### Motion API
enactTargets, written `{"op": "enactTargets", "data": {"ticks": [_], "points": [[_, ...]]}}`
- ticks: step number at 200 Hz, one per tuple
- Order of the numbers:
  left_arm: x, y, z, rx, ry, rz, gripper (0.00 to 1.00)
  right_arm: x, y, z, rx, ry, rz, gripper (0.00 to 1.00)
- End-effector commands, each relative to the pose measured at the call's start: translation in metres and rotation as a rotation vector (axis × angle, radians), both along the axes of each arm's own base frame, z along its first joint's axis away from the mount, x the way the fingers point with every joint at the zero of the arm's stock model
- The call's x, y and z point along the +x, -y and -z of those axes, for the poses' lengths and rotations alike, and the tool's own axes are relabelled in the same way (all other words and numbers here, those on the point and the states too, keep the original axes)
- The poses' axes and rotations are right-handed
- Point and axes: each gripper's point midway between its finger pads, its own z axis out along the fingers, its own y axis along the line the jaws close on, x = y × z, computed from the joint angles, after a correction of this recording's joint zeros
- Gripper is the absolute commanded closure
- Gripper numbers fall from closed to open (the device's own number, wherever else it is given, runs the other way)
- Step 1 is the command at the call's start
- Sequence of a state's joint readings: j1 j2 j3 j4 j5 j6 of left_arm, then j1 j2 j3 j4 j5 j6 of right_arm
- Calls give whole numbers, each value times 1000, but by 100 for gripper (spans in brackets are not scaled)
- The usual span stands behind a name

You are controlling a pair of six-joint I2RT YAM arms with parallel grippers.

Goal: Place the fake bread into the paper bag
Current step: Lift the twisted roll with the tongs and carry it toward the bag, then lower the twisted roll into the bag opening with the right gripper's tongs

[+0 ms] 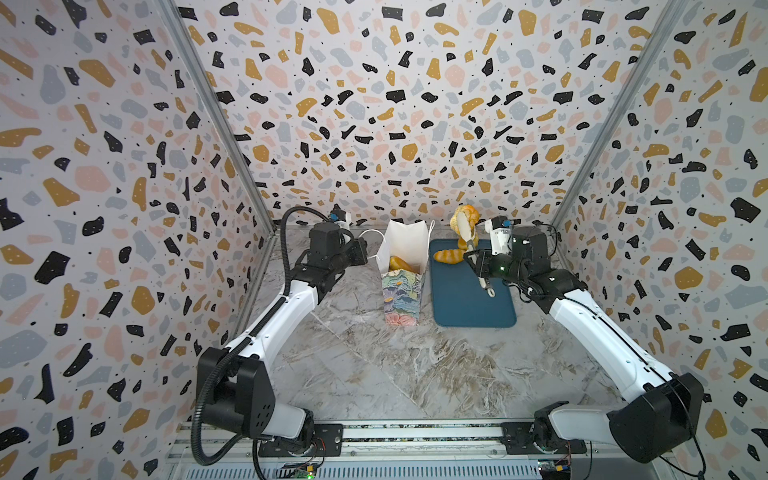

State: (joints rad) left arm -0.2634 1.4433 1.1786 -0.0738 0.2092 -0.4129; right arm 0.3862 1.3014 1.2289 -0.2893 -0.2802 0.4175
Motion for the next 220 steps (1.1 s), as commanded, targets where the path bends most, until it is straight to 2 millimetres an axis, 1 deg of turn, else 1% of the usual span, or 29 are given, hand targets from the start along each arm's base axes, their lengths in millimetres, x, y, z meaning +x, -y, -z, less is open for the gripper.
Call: {"op": "enactTargets", "data": {"ticks": [1, 28, 47, 117, 165, 220], "points": [[4, 1, -12, -14, 32, 8, 100, -5, -3, -51, 31, 123, -13, 80], [3, 1, -13, -16, 34, 8, 100, -7, -10, -64, 40, 145, -28, 80], [3, 1, -14, -16, 36, 9, 100, -10, -19, -73, 46, 159, -50, 80], [3, 1, -15, -19, 38, 9, 100, -27, -46, -107, 55, 240, -116, 80], [2, 1, -16, -20, 40, 9, 100, -36, -59, -116, 37, 268, -150, 80], [2, 1, -16, -19, 41, 9, 100, -44, -85, -114, 18, 275, -216, 80]]}}
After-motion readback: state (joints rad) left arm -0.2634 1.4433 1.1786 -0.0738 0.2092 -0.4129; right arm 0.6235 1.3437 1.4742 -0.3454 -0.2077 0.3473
